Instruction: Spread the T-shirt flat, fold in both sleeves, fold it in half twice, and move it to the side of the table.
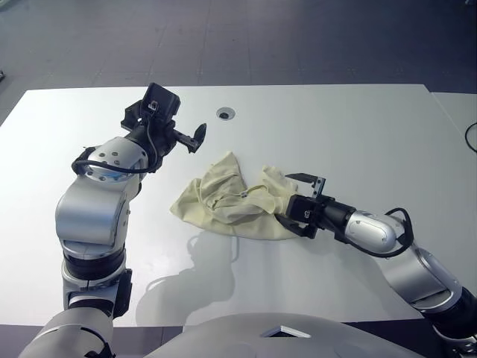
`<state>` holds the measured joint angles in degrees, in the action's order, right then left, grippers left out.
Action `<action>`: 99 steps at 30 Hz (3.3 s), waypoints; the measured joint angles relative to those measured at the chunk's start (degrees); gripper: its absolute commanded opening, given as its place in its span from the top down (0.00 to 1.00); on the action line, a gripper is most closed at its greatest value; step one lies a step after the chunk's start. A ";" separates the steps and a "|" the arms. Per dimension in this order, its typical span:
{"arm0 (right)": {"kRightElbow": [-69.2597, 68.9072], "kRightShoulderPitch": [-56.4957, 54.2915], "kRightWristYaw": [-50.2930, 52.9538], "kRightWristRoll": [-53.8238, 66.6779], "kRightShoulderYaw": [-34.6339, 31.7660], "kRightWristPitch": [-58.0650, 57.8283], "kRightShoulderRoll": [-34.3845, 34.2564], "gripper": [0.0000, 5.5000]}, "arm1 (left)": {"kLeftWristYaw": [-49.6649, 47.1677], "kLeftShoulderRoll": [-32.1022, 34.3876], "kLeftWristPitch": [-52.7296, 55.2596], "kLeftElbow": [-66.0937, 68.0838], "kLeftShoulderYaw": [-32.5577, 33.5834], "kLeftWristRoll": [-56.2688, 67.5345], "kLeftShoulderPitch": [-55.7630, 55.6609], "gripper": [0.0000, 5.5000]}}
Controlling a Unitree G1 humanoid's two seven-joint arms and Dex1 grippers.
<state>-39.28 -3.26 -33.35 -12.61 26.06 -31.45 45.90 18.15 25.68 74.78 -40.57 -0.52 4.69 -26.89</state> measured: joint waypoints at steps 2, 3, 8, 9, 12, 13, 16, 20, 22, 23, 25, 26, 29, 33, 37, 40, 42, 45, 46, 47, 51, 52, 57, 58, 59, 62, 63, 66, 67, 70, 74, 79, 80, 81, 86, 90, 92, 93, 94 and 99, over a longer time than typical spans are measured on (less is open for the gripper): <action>0.21 0.00 -0.17 -1.29 0.01 0.39 -0.24 0.24 | -0.19 0.23 -0.03 -0.01 -0.13 0.01 0.06 0.02; 0.38 0.00 -0.22 -1.73 0.01 0.42 -0.41 0.27 | -0.28 0.34 -0.11 -0.02 -0.19 0.01 0.14 0.02; 0.49 0.12 -0.97 -2.66 0.00 0.62 -1.45 0.43 | -0.52 0.50 -0.23 -0.26 -0.54 0.05 0.36 0.02; 0.49 0.15 -1.24 -2.74 0.00 0.64 -1.65 0.44 | -0.52 0.56 -0.23 -0.27 -0.65 0.07 0.38 0.02; 0.42 0.16 -2.23 -2.71 0.00 0.62 -2.59 0.54 | -0.51 1.13 -0.23 -0.28 -1.13 0.09 0.70 0.02; 0.41 0.16 -2.60 -2.71 0.00 0.61 -2.68 0.56 | -0.48 1.44 -0.23 -0.33 -1.30 0.11 0.96 0.02; 0.41 0.17 -3.23 -2.74 0.00 0.60 -3.05 0.65 | -0.41 1.97 -0.23 -0.51 -1.51 0.18 1.37 0.02; 0.54 0.24 -3.95 -3.24 -0.09 0.98 -3.11 0.76 | 0.08 2.52 -0.46 -0.69 -1.60 1.16 1.45 0.02; 0.89 0.48 -4.20 -3.57 -0.18 1.06 -3.11 0.82 | 0.33 2.87 -0.64 -0.73 -1.65 1.35 1.53 0.02; 1.02 0.70 -4.25 -3.71 -0.27 1.09 -3.11 0.85 | 0.60 3.23 -0.88 -0.73 -1.65 1.57 1.55 0.02; 1.13 1.04 -4.41 -3.92 -0.36 1.11 -3.15 0.90 | 0.76 4.01 -1.12 -0.73 -1.64 1.86 1.59 0.02; 1.15 1.10 -4.47 -3.96 -0.43 1.11 -3.23 0.94 | 0.83 4.27 -1.29 -0.73 -1.63 2.01 1.69 0.02; 1.10 1.11 -4.47 -3.92 -1.28 1.01 -3.83 1.00 | 2.03 4.99 -2.49 -0.75 -2.20 2.76 3.20 0.02; 0.84 -0.83 -4.21 -3.11 -5.63 0.89 -5.15 1.00 | 6.91 10.72 -10.34 0.91 -2.84 3.95 9.32 0.02; 0.93 -2.78 -3.61 -2.65 -8.19 1.27 -6.55 1.00 | 12.92 16.76 -19.12 4.46 -3.32 3.98 13.32 0.02; 1.05 -3.28 -2.99 -2.64 -8.63 2.08 -7.58 1.00 | 18.01 18.93 -23.29 5.03 -4.15 5.80 14.87 0.02; 1.06 -3.27 -2.95 -2.65 -8.65 2.13 -7.92 1.00 | 21.49 20.43 -25.00 3.45 -5.66 7.28 16.07 0.02; 1.06 -3.24 -2.88 -2.69 -8.66 2.14 -8.04 1.00 | 24.53 21.91 -27.38 1.46 -9.37 7.80 17.27 0.02; 1.05 -3.22 -2.84 -2.70 -8.67 2.14 -8.08 1.00 | 25.00 22.61 -28.37 1.52 -10.96 7.14 17.52 0.02; 1.08 -3.23 -2.84 -2.70 -8.67 2.15 -8.14 1.00 | 25.02 22.79 -28.94 1.66 -11.77 6.37 17.60 0.02; 1.65 -3.38 -2.84 -2.72 -8.67 2.20 -8.62 1.00 | 23.42 22.49 -30.21 5.23 -14.59 2.89 16.40 0.02; 1.68 -3.41 -2.84 -2.72 -8.68 2.21 -8.70 1.00 | 22.98 22.04 -30.37 6.60 -15.03 2.03 15.67 0.02; 2.09 -3.71 -2.99 -2.72 -8.59 2.49 -8.92 1.00 | 21.33 19.51 -31.27 10.16 -16.85 0.02 14.00 0.03; 2.09 -3.71 -3.00 -2.72 -8.58 2.63 -8.99 1.00 | 20.96 19.34 -31.32 11.31 -17.22 -0.71 13.82 0.06; 2.09 -3.71 -3.01 -2.72 -8.58 2.65 -9.02 1.00 | 20.92 19.33 -31.60 11.99 -17.83 -1.34 13.60 0.07; 2.09 -3.73 -3.12 -2.71 -8.58 2.67 -9.05 1.00 | 21.34 19.31 -32.21 12.80 -18.85 -2.25 13.54 0.16; 2.09 -3.75 -3.15 -2.71 -8.58 2.68 -9.05 1.00 | 21.35 19.31 -32.27 12.80 -18.85 -2.29 13.54 0.19; 2.09 -4.11 -3.39 -2.71 -8.58 2.67 -9.06 1.00 | 20.91 18.32 -32.40 13.43 -19.47 -3.32 13.53 0.29; 2.09 -4.29 -3.50 -2.71 -8.58 2.65 -9.08 1.00 | 20.65 17.96 -32.47 13.69 -19.74 -3.69 13.49 0.32; 2.09 -4.56 -3.68 -2.72 -8.57 2.55 -9.17 1.00 | 19.88 17.30 -32.82 13.87 -20.21 -4.65 13.39 0.41; 2.03 -4.57 -4.10 -2.81 -8.49 2.10 -9.22 1.00 | 19.80 17.21 -33.65 13.46 -21.26 -7.00 13.11 0.53; 1.92 -4.57 -4.22 -2.99 -8.35 1.90 -9.27 1.00 | 20.30 18.26 -35.50 13.17 -23.80 -10.73 13.09 0.68; 1.92 -4.57 -4.23 -3.00 -8.33 1.80 -9.29 1.00 | 20.84 18.26 -35.82 13.08 -23.93 -11.28 13.09 0.71; 1.91 -4.56 -4.23 -3.01 -8.32 1.69 -9.29 1.00 | 21.11 18.26 -35.88 13.00 -24.03 -11.31 13.10 0.74; 1.86 -4.56 -4.26 -3.06 -8.27 1.53 -9.30 1.00 | 22.09 18.23 -36.17 12.79 -24.09 -11.51 13.47 0.89; 1.86 -4.56 -4.26 -3.09 -8.27 1.52 -9.29 1.00 | 22.54 18.06 -36.21 12.79 -24.09 -11.95 13.47 1.00; 1.99 -4.57 -4.26 -3.09 -8.27 1.61 -9.29 1.00 | 22.93 17.77 -36.22 12.81 -24.05 -11.89 13.42 1.00; 2.23 -4.57 -4.25 -3.09 -8.27 1.82 -9.29 1.00 | 23.33 17.57 -36.21 12.84 -23.88 -11.52 13.38 1.00; 2.97 -4.73 -4.26 -2.82 -8.29 2.26 -9.45 1.00 | 23.84 17.26 -36.18 13.04 -23.46 -10.97 13.14 1.00; 20.62 -12.62 -5.30 2.18 -10.56 8.54 -11.66 1.00 | 26.69 15.72 -40.69 24.81 -21.18 -9.04 3.34 1.00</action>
<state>-18.66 -15.88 -38.64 -10.43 15.50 -22.91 34.24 44.84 41.40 34.09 -15.76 -21.70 -4.34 -23.55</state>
